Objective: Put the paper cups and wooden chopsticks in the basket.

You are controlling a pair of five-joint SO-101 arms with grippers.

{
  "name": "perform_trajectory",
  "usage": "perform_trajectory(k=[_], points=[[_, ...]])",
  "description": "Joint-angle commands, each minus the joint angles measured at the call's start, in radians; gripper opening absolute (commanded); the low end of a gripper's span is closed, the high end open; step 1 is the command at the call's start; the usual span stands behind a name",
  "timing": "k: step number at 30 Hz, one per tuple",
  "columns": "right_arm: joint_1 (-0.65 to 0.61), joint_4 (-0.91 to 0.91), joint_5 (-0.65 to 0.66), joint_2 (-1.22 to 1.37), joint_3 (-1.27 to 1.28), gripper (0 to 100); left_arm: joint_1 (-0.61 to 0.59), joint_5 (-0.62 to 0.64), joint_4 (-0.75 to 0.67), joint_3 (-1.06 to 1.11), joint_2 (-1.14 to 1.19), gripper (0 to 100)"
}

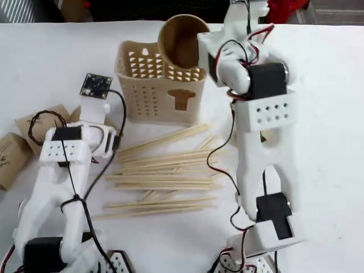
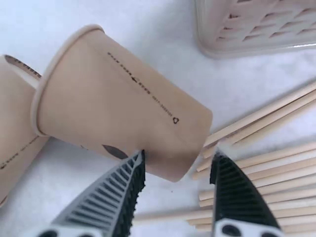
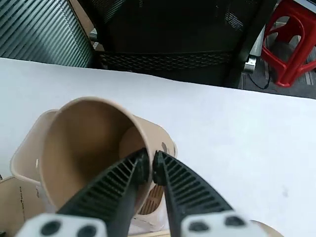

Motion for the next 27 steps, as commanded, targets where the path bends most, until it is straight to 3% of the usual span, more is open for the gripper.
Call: perform_trajectory(k=[1,22,27], points=[[-0.010,-0.028,-0.048,0.015,-0.046,1.7,-0.005,0.012,-0.021,0.002,-0.036,22],[-0.021,-0.008,-0.060,0.058,-0.043,1.9,-0.005,0.012,-0.020,0.003,-0.036,22],[-0.021,0.004,-0.057,0.111,-0.052,13.2,-0.005,0.012,-0.017,0.003,-0.036,22]])
